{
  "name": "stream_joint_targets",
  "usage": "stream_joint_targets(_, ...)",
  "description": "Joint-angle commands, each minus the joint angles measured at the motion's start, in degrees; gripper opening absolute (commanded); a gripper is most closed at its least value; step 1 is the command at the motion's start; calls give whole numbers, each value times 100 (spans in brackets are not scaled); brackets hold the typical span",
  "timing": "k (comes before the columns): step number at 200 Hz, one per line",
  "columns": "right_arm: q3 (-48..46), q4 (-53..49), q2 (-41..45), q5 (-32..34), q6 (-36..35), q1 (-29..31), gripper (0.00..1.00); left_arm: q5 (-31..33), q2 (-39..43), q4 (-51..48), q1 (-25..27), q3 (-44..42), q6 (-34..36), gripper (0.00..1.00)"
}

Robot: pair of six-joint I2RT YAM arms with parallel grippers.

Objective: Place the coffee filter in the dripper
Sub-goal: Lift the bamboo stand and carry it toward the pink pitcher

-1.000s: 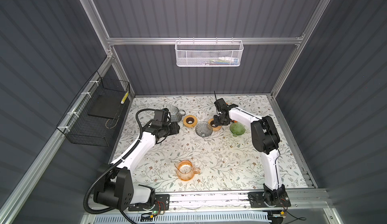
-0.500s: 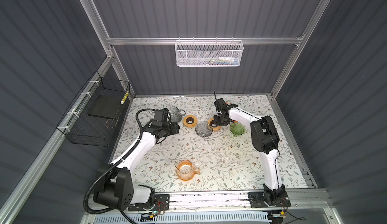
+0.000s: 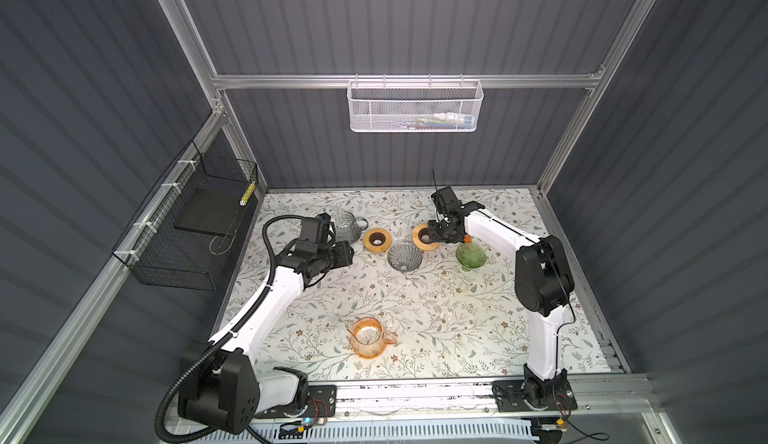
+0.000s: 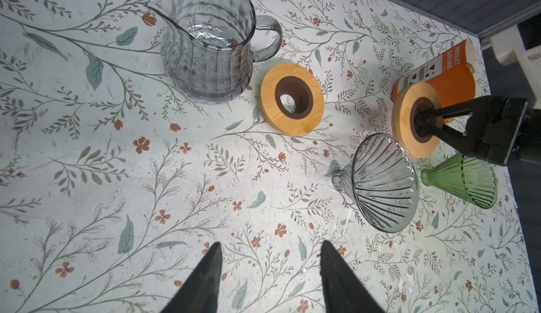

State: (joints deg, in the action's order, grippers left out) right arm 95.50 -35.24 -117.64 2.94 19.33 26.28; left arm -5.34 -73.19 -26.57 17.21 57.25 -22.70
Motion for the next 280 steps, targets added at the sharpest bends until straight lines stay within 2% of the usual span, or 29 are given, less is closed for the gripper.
stream_joint_targets(1,-101,-55,249,-27,63,-11,23,60,146,-348,28,249,123,54)
stream_joint_targets(85,-238,-298,1106,-270,-86,34,23,21,244,-996,28,435,48,54)
stream_joint_targets(139,-598,-464,1790,-250,-211,422,23,-9,447,-1383,28,412,-64,54)
stream_joint_targets(199,-1160,-523,2612,-204,-1,1388,23,69,893,-1821,28,274,-197,54)
stream_joint_targets(247,-1231,-629,2868,-107,131,2154,23,354,1100,-2140,28,70,-201,55)
stream_joint_targets(280,-1325,-600,2931,-58,201,2609,23,479,1183,-1935,28,-300,-351,55)
